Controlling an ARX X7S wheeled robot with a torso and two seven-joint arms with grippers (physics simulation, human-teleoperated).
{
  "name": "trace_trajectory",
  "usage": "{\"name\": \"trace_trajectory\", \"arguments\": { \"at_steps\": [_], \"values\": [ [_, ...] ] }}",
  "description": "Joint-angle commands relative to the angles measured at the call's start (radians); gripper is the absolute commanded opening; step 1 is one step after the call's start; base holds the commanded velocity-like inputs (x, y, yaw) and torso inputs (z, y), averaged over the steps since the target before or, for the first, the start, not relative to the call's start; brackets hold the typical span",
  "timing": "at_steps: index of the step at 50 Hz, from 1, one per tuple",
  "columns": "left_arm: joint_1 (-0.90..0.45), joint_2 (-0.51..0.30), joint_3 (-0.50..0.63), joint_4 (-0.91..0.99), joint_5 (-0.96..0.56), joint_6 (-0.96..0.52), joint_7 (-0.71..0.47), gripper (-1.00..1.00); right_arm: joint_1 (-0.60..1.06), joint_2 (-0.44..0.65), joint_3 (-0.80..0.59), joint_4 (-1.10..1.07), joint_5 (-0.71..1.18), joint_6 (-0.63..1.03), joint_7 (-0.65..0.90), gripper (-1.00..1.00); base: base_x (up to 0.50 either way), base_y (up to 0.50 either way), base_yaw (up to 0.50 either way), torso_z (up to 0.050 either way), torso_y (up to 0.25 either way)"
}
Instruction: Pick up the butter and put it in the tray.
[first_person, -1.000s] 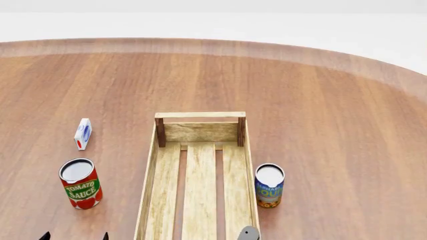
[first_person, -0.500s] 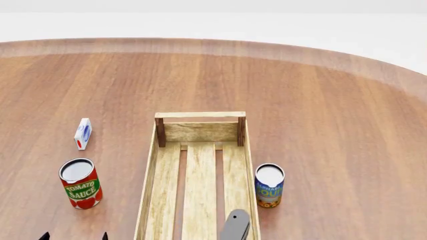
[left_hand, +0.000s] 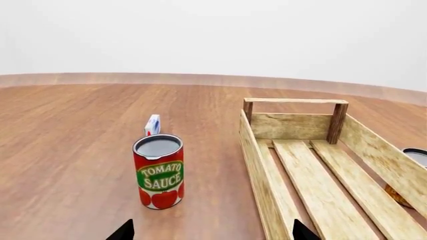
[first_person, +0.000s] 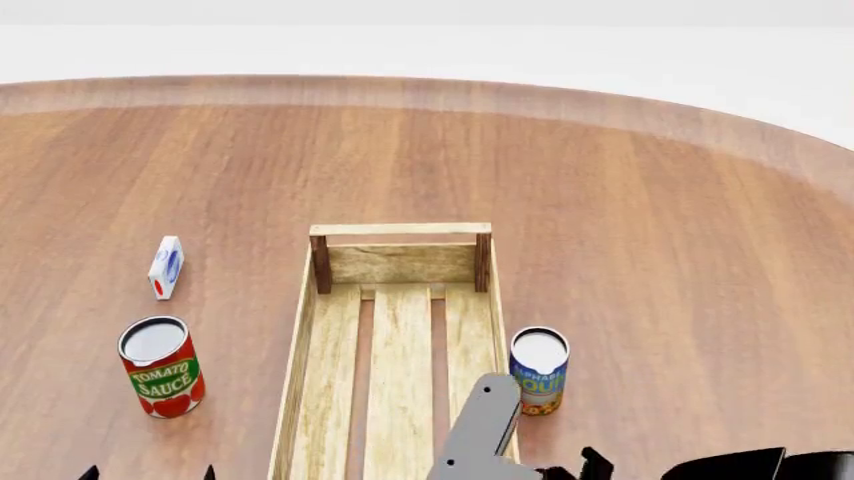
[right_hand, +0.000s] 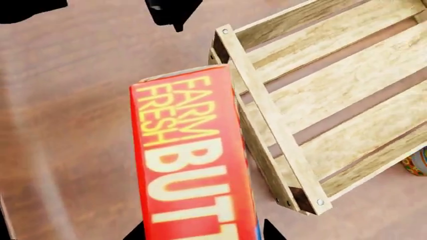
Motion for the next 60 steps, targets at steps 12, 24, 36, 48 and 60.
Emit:
{"name": "trace_trajectory", "arguments": {
  "at_steps": [12,24,36,48,60],
  "values": [
    [-0.001,-0.007,0.008,0.007,-0.007,-0.005,-0.008,1.0,-0.005,-0.018,0.091,0.249,-0.08,-0.13,0.026,-1.0,0.0,0.0,0.0,0.0,0.001],
    [-0.004,-0.011,0.012,0.007,-0.011,-0.006,-0.011,1.0,-0.011,-0.056,0.127,0.332,-0.09,-0.171,0.071,-1.0,0.0,0.0,0.0,0.0,0.001],
    [-0.005,-0.013,0.018,0.006,-0.012,-0.005,-0.016,1.0,-0.027,-0.132,0.196,0.429,-0.076,-0.241,0.143,-1.0,0.0,0.0,0.0,0.0,0.001],
    [-0.004,-0.016,0.021,0.009,-0.015,-0.002,-0.019,1.0,-0.009,-0.312,0.211,0.682,-0.156,-0.339,0.209,-1.0,0.0,0.0,0.0,0.0,0.001],
    [-0.001,-0.018,0.025,0.004,-0.016,0.008,-0.022,1.0,0.017,-0.468,0.153,0.907,-0.254,-0.42,0.172,-1.0,0.0,0.0,0.0,0.0,0.001]
  ]
}}
